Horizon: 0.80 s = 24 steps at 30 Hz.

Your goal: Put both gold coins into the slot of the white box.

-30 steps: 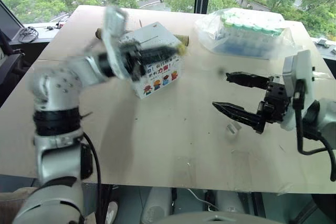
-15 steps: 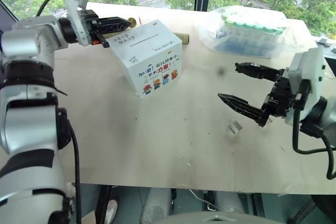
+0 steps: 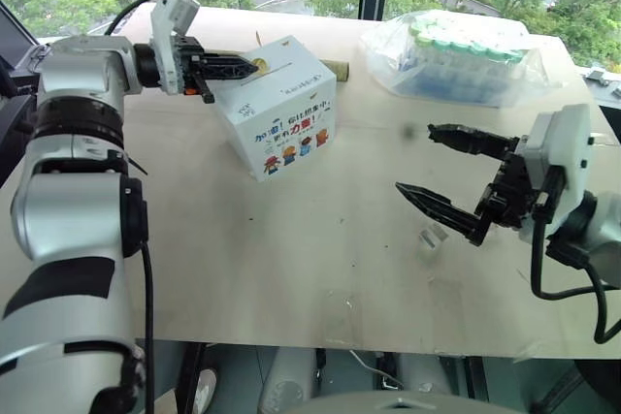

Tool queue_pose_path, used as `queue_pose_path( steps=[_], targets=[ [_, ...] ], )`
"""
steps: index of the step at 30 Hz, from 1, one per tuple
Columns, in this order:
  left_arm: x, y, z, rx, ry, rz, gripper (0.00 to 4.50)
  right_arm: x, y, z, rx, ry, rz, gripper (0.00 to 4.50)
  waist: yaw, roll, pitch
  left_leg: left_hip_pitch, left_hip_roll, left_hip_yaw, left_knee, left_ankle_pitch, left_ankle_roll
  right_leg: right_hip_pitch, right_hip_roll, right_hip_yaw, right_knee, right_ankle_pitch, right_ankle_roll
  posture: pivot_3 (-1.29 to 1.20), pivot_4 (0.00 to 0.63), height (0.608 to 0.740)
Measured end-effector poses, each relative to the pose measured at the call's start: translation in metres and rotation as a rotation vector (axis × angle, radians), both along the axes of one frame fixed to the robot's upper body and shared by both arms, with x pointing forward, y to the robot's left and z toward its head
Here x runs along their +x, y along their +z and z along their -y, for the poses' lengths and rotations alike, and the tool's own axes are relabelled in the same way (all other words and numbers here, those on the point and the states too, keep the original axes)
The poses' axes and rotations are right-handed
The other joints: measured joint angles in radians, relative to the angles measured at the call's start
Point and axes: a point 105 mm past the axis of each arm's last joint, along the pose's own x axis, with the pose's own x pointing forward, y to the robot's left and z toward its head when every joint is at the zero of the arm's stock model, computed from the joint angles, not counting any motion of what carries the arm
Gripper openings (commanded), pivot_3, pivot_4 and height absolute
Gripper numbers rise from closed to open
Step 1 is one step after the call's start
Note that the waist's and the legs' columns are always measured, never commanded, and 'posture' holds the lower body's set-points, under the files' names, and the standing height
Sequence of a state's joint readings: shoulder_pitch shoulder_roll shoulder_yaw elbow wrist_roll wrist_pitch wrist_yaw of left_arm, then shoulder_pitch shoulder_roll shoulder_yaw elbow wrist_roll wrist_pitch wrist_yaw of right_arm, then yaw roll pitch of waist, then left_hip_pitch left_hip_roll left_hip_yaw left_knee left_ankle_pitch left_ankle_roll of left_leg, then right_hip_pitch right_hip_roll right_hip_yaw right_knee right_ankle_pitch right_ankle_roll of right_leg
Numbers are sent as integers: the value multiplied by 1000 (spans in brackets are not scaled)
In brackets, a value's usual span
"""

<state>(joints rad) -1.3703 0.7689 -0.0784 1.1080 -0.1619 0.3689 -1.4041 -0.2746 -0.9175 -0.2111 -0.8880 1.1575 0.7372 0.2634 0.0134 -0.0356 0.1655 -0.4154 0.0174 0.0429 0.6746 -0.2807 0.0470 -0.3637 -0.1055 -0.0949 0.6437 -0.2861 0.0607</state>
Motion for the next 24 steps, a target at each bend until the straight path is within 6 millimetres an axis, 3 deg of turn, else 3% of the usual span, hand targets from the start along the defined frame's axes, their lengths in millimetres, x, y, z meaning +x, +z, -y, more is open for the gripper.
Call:
queue_pose_path(
  steps=[12,22,24],
  targets=[
    [3,-2,1,43,12,11,0,9,26,0,66,-27,91,4419,0,0,0,0,0,0,2,0,0,0,0,0,2,0,0,0,150,740],
    [7,0,4,93,17,76,0,10,28,0,79,-37,85,4419,0,0,0,0,0,-1,6,0,0,0,0,0,4,0,0,0,150,740],
    [7,1,3,85,18,78,571,10,28,0,86,-34,79,4475,0,0,0,0,0,-1,6,0,0,1,0,0,4,0,0,0,150,740]
  ],
)
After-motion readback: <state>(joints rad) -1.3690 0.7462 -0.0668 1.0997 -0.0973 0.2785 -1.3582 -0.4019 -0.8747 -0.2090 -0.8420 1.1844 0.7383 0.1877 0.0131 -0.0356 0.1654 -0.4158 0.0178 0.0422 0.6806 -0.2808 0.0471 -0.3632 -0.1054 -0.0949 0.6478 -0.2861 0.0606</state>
